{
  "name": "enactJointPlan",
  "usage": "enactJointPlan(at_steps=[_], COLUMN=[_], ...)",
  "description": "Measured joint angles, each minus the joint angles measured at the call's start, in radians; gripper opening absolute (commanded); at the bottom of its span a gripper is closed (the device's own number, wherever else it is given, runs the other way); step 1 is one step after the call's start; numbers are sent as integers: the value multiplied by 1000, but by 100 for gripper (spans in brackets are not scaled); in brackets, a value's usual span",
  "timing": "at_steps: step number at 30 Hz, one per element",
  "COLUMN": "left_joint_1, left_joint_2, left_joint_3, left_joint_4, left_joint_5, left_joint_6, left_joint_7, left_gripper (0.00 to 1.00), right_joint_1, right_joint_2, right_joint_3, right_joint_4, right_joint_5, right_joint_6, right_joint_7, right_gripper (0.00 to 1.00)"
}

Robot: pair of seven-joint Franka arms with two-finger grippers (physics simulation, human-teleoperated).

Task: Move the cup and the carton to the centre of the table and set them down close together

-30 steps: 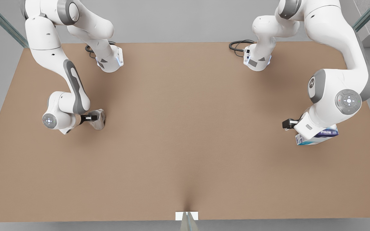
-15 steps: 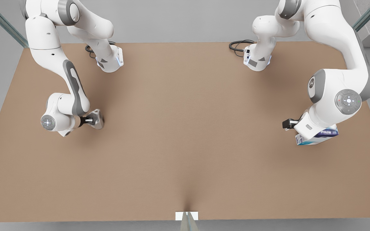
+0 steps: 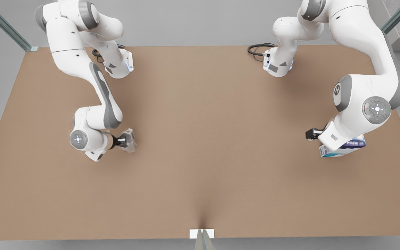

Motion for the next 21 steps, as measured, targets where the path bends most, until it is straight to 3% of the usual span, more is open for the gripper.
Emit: enactJointPlan(at_steps=[2,7,13,21], left_joint_1=[2,2,2,4], left_joint_2=[3,4,6,13], left_joint_3=[0,0,1,15], left_joint_4=[0,0,0,0], left_joint_5=[1,1,1,3], left_joint_6=[0,0,2,2], left_joint_7=[6,7,7,96], left_gripper=[100,100,100,100], right_joint_1=[147,330,446,511], right_joint_2=[61,337,549,631], right_joint_3=[-2,-33,-47,-96], right_joint_4=[133,558,878,913], right_joint_5=[32,134,111,111], right_joint_6=[-2,-104,-115,-19], right_joint_7=[149,384,615,636], right_gripper=[21,21,21,21])
